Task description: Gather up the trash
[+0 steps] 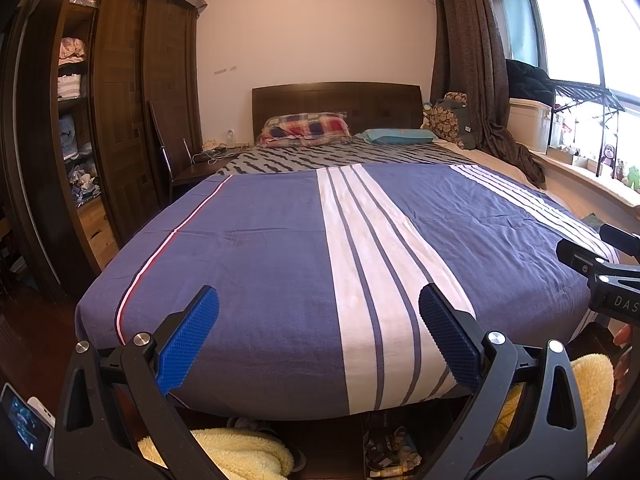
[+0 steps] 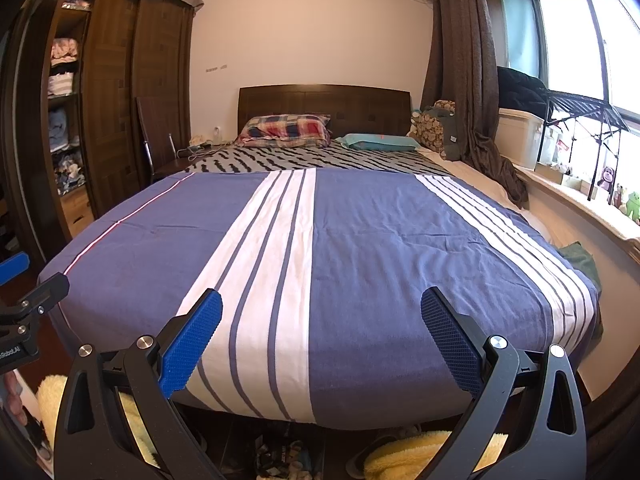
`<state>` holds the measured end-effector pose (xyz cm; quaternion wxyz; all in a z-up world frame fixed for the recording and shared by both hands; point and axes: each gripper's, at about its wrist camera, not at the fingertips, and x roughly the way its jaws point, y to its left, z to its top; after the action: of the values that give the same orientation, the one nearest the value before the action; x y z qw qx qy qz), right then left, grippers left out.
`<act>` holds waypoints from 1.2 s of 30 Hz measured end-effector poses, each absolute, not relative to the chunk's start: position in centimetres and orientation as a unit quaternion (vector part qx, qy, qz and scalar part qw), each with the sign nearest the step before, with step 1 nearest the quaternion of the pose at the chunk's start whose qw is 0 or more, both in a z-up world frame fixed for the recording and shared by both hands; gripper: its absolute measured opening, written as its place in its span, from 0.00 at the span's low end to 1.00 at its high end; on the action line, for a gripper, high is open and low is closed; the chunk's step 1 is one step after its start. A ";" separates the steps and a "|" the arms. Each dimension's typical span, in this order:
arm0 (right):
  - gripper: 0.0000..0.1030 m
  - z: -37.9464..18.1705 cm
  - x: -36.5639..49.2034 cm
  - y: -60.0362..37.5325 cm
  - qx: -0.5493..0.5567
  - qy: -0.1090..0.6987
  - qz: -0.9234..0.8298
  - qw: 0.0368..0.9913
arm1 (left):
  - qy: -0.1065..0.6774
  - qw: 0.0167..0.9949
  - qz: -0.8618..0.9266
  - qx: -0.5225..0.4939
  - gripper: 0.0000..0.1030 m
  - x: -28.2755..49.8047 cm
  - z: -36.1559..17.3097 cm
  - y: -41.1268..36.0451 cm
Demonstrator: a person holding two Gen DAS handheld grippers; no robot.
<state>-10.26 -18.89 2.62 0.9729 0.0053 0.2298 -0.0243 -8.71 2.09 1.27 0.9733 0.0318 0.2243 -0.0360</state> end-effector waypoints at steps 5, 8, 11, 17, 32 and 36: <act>0.97 2.6 -10.3 -18.9 0.007 0.230 -0.026 0.973 | 0.225 0.973 -0.036 0.032 0.92 -8.7 1.3 2.2; 0.97 2.6 -10.3 -18.9 0.007 0.229 -0.026 0.973 | 0.224 0.973 -0.036 0.032 0.92 -8.7 1.3 2.1; 0.97 2.5 -10.3 -18.9 0.007 0.230 -0.026 0.973 | 0.225 0.973 -0.036 0.032 0.92 -8.7 1.2 2.2; 0.97 2.5 -10.3 -18.9 0.009 0.231 -0.027 0.973 | 0.225 0.973 -0.036 0.032 0.92 -8.7 1.3 2.2; 0.97 2.2 -10.4 -19.1 0.017 0.229 -0.035 0.973 | 0.220 0.975 -0.034 0.026 0.92 -9.1 1.3 2.1; 0.97 2.2 -10.3 -19.1 0.017 0.230 -0.036 0.972 | 0.221 0.975 -0.031 0.021 0.92 -9.1 1.3 2.1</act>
<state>-10.34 -19.06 2.18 0.9724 0.0166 0.2297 -0.0362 -9.12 2.10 1.32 0.9746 0.0212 0.2209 -0.0310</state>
